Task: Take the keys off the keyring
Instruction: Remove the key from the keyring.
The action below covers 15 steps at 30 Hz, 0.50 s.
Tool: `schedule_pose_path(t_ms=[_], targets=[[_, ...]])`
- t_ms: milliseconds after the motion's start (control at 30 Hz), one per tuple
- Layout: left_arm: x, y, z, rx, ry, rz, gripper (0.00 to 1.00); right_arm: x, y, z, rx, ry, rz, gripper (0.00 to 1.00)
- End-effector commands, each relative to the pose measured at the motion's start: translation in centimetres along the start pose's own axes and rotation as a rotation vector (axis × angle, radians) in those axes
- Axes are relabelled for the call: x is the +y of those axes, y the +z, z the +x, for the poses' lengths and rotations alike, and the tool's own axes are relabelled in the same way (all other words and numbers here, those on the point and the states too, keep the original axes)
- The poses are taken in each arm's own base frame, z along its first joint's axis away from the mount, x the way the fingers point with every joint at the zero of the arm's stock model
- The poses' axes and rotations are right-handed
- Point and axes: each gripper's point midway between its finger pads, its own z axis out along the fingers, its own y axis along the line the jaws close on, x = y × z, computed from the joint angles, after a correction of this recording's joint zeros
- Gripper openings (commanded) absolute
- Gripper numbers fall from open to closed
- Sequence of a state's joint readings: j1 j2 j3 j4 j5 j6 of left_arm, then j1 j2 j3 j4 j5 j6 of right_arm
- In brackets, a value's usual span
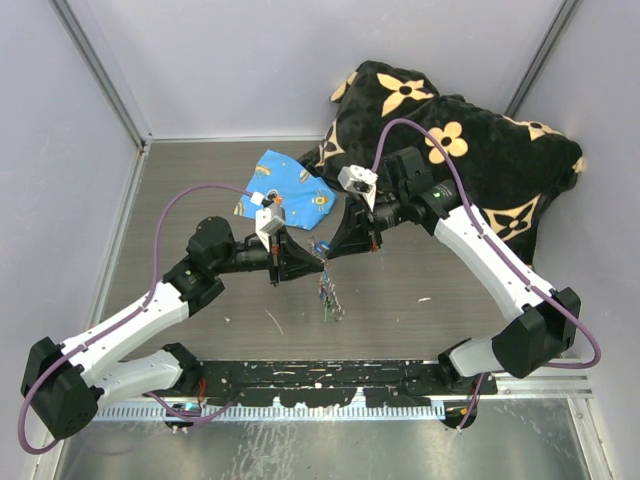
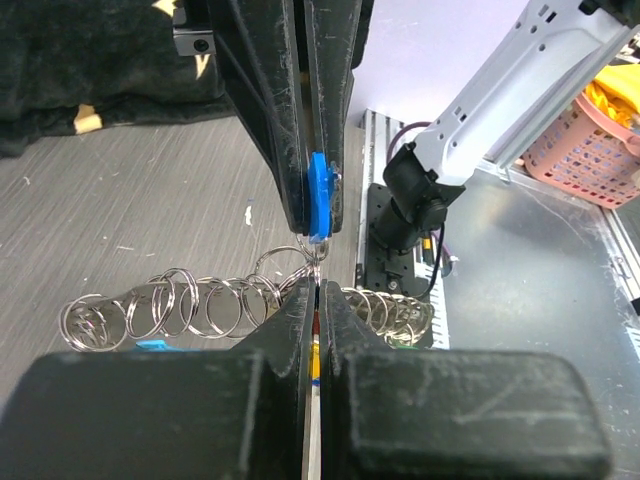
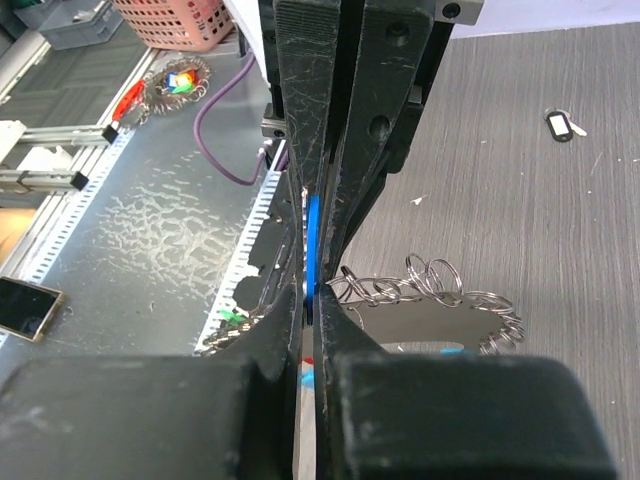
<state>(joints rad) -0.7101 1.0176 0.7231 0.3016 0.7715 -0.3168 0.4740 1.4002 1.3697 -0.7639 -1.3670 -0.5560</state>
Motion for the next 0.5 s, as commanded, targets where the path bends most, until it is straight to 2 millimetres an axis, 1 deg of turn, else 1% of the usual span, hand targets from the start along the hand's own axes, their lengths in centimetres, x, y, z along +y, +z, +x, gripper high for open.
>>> schedule_pose_path(t_ms=[0, 100, 200, 267, 333, 400, 467], targets=[[-0.8, -0.5, -2.1, -0.039, 0.085, 0.008, 0.00, 0.4, -1.1, -1.8, -0.008, -0.137, 0.044, 0.04], [-0.4, -0.7, -2.4, -0.036, 0.090, -0.012, 0.00, 0.2, -1.5, -1.1, 0.006, -0.160, 0.064, 0.09], [-0.2, -0.9, -2.7, -0.029, 0.096, -0.026, 0.00, 0.1, -1.8, 0.0, 0.033, -0.191, 0.083, 0.24], [0.0, -1.0, -2.9, -0.021, 0.108, -0.034, 0.00, 0.1, -2.1, 0.9, 0.058, -0.216, 0.094, 0.38], [0.1, -1.1, -2.8, -0.002, 0.110, -0.037, 0.00, 0.1, -2.5, 1.4, 0.080, -0.229, 0.113, 0.51], [0.0, -1.1, -2.7, 0.021, 0.111, -0.032, 0.00, -0.2, -3.2, 1.3, 0.089, -0.239, 0.144, 0.58], [0.0, -1.2, -2.6, 0.053, 0.112, -0.028, 0.00, -0.2, -3.7, 0.9, 0.096, -0.250, 0.169, 0.62]])
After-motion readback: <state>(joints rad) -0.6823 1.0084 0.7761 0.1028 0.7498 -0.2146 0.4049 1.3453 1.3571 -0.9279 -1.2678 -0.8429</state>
